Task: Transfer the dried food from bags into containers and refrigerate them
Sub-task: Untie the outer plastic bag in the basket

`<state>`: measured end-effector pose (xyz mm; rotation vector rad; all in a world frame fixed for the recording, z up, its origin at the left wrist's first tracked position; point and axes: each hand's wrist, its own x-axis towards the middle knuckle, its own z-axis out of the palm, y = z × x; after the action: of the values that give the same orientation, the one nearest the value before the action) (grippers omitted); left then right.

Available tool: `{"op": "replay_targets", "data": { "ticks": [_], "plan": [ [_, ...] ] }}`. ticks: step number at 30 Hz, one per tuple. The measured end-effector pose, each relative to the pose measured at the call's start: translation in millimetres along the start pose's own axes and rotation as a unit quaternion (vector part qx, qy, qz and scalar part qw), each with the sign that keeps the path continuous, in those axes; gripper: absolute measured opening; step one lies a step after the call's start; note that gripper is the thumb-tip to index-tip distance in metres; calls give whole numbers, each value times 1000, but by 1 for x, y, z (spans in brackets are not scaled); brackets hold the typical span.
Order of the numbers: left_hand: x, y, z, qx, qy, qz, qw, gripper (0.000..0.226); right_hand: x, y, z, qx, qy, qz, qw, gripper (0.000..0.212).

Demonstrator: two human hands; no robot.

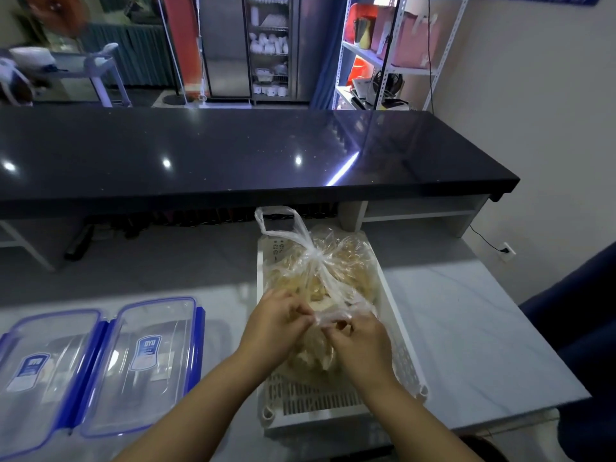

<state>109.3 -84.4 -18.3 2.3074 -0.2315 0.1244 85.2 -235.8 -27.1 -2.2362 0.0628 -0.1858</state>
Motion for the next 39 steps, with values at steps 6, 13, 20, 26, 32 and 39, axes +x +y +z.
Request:
{"op": "replay_targets", "data": {
  "ticks": [6,13,20,26,32,39],
  "plan": [
    [-4,-8,-10,-12,18,-41,999,19,-4,-1,-6,22,31,-11,999,10],
    [-5,-16,-24,-81,36,-114,990,18,1,9,-26,65,41,32,997,11],
    [7,10,-14,-7,-8,-18,1000,23,7,-7,-15,-15,-43,-79,996,28],
    [12,13,-24,-13,49,-32,998,5,15,-11,-20,-75,30,-115,990,5],
    [13,16,-40,-219,112,-156,957,13,18,-23,-30,95,51,3,994,18],
    [22,35,-41,-124,35,-82,988,9,24,-45,-23,99,-14,-12,995,28]
  ]
}}
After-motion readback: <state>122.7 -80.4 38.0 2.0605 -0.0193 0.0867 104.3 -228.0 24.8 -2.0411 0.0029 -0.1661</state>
